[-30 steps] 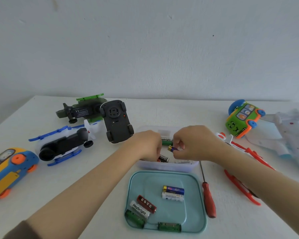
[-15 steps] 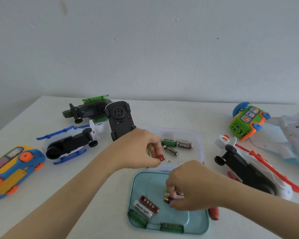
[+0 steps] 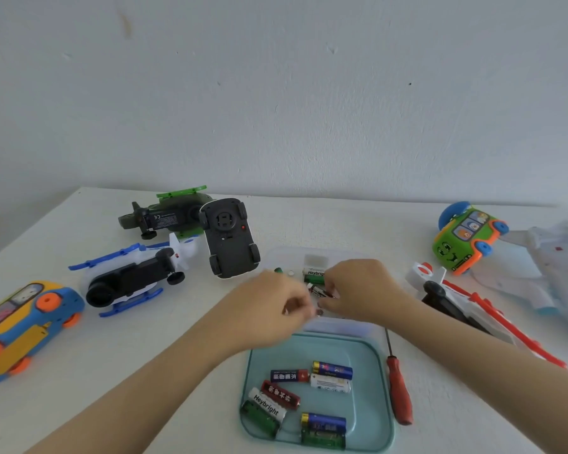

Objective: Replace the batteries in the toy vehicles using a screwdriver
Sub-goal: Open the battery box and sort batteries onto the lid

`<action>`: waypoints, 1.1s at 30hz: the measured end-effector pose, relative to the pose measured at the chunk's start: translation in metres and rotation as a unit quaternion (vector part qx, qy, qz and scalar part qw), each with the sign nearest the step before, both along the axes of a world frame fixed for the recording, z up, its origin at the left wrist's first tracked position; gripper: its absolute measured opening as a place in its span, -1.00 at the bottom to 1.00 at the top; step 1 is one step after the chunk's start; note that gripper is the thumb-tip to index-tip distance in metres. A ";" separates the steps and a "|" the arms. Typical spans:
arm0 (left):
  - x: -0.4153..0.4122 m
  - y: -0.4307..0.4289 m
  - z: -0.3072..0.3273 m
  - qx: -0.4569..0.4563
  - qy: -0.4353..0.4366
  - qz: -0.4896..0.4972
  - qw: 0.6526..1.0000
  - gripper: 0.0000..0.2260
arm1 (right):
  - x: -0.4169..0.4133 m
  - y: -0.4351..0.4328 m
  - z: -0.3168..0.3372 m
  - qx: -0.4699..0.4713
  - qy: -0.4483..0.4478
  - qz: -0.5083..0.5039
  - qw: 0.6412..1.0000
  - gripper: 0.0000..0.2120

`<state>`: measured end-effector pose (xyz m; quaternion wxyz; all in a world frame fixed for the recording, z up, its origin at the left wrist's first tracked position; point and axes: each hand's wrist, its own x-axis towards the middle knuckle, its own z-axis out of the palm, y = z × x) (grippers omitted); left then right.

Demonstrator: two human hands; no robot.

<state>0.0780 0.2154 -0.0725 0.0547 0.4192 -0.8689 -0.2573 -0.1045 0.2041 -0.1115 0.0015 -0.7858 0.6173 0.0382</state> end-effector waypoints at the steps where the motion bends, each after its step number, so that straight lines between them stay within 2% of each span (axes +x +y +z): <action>1: -0.003 -0.008 0.001 -0.045 -0.009 0.032 0.998 -0.88 | 0.001 -0.001 -0.003 -0.004 0.008 -0.003 1.000 -0.69; 4: -0.017 -0.027 -0.004 -0.180 -0.124 0.085 0.972 -0.85 | 0.001 0.000 -0.001 -0.017 -0.031 -0.034 0.999 -0.76; 7: -0.033 -0.035 -0.015 -0.177 -0.255 0.076 0.947 -0.81 | 0.000 0.011 0.014 -0.028 -0.139 -0.048 0.989 -0.83; 9: -0.043 -0.038 -0.016 -0.167 -0.282 0.080 0.941 -0.86 | 0.000 0.027 0.028 -0.021 -0.173 -0.015 0.985 -0.83; 11: -0.049 -0.040 -0.017 -0.160 -0.296 0.092 0.937 -0.86 | 0.001 0.044 0.037 0.014 -0.171 0.044 0.984 -0.83; 15: -0.052 -0.042 -0.025 -0.146 -0.328 0.100 0.928 -0.77 | 0.000 0.066 0.027 0.124 -0.101 0.132 0.978 -0.78; 18: -0.049 -0.043 -0.027 -0.158 -0.312 0.091 0.933 -0.81 | 0.001 0.072 0.016 0.142 -0.074 0.148 0.976 -0.71; 21: -0.046 -0.042 -0.027 -0.150 -0.250 0.098 0.952 -0.88 | 0.000 0.069 0.022 0.143 -0.100 0.141 0.975 -0.66; 24: -0.034 -0.041 -0.020 -0.121 -0.145 0.126 0.974 -0.91 | 0.000 0.059 0.037 0.145 -0.166 0.114 0.969 -0.71; 26: -0.022 -0.037 -0.005 -0.091 -0.062 0.131 0.985 -0.94 | -0.004 0.047 0.044 0.110 -0.174 0.080 0.975 -0.77; 29: -0.007 -0.023 0.015 -0.012 0.008 0.081 0.997 -0.90 | -0.013 0.027 0.041 0.023 -0.080 0.036 0.996 -0.81; 33: 0.006 0.000 0.012 -0.016 -0.090 0.000 0.996 -0.85 | -0.019 0.007 0.024 0.000 0.070 0.022 0.997 -0.80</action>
